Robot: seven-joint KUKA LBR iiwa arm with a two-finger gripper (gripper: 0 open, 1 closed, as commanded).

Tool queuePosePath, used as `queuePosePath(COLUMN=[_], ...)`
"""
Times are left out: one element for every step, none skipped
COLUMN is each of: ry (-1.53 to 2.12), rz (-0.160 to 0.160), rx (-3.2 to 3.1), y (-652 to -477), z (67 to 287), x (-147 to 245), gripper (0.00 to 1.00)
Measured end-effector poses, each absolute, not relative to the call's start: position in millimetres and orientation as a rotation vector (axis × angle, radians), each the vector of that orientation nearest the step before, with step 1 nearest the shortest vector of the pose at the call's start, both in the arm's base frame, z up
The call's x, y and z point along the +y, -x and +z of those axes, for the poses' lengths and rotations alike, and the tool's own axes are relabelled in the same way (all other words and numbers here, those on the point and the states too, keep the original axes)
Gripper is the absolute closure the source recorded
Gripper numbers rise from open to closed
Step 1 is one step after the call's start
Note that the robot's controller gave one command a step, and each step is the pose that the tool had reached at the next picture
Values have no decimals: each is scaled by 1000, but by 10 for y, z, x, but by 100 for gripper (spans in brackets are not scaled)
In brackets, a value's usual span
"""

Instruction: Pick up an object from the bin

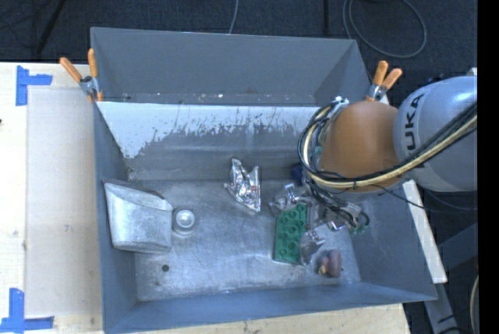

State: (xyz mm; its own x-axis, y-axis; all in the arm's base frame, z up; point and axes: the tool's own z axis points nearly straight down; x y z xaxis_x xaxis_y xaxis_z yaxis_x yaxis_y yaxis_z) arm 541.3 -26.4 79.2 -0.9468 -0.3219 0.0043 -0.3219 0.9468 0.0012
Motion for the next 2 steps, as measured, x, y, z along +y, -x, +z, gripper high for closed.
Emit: queuePosePath(ry=[-287,-287], rz=[0,0], rx=[-3157,-3155], y=[-5051,-5051], z=[777,783], x=[-419,-420], gripper=[0,100])
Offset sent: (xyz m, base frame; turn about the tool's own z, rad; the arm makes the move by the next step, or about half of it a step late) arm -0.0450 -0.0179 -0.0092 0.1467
